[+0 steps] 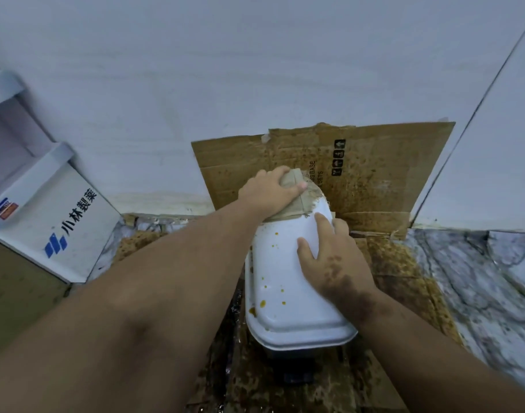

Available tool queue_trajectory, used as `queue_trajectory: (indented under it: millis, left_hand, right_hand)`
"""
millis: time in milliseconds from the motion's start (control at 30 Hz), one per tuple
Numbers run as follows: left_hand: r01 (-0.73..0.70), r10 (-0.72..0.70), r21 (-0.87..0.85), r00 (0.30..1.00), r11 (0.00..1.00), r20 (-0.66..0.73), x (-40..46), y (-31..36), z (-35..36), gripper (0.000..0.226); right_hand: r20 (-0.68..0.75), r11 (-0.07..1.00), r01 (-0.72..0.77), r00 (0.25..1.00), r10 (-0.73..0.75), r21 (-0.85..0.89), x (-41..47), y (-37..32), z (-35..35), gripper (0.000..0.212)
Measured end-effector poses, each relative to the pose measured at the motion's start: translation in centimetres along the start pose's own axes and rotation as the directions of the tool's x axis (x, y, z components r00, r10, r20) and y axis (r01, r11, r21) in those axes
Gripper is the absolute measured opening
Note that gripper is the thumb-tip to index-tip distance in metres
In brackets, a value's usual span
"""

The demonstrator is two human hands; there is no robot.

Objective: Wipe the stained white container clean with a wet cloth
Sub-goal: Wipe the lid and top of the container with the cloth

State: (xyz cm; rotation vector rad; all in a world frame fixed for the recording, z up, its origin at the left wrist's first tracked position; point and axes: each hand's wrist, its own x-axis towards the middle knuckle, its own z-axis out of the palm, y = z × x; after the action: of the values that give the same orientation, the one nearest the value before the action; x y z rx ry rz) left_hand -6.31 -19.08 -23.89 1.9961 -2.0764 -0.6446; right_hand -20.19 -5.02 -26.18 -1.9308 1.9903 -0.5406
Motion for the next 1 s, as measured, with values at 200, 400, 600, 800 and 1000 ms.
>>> queue_trajectory:
  millis: [200,400,600,800,1000]
  left_hand:
    - [-0.045,0.040,-0.218,0.999,0.975,-0.029,-2.0,-2.6,0.5,0.081]
    - [-0.016,-0.002,-0.380,0.999,0.925,-0.046,-10.0,-4.2,3.7,0.075]
    - [-0.054,0.023,-0.383,0.996,0.922,-0.084,-19.2,-4.3,6.5,0.073]
    - [0.022,-0.032,-0.298,0.999,0.954,-0.029,-16.4,-3.2,5.1,0.072]
    - [0.054,-0.061,-0.327,0.998,0.943,-0.013,-6.2,-2.8,2.1,0.076]
  right_hand:
    - [0.015,0.997,-0.005,1.000,0.004,0.076,-0.1,-0.1,-0.6,0.068]
    - [0.056,0.952,-0.044,0.998,0.029,0.303,-0.5,0.3,-1.7,0.068]
    - [0.168,0.965,-0.016,0.985,-0.029,0.263,-0.7,0.7,-2.3,0.062]
    - [0.151,0.940,0.021,0.986,-0.077,0.341,-1.2,2.0,-1.8,0.057]
    - [0.113,0.926,0.024,0.991,-0.072,0.377,-0.8,2.2,-1.5,0.057]
